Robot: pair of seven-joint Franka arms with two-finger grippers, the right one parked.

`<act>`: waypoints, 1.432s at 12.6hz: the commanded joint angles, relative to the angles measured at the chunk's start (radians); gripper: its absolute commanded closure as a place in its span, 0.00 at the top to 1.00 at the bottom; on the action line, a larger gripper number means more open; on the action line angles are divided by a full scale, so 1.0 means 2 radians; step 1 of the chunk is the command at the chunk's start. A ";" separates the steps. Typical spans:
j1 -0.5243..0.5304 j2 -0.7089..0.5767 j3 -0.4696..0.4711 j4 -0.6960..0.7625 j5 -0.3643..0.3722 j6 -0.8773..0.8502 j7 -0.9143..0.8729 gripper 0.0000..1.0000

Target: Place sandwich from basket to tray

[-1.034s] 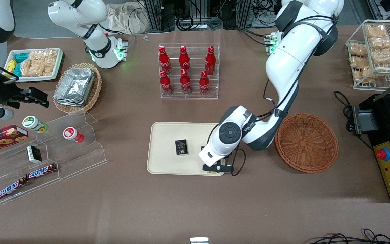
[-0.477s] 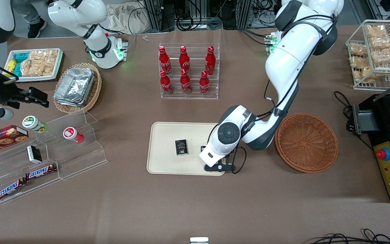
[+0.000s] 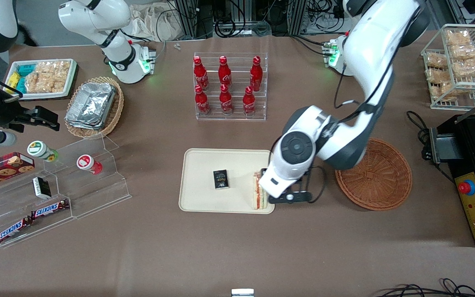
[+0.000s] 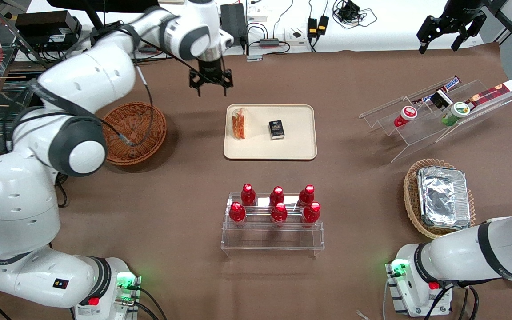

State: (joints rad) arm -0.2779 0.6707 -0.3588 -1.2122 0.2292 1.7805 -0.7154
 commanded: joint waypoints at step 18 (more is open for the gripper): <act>0.178 -0.287 0.131 -0.155 -0.129 -0.086 0.306 1.00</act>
State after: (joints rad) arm 0.1020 0.0935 -0.1109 -1.5146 -0.0196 1.6155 -0.1215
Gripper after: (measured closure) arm 0.000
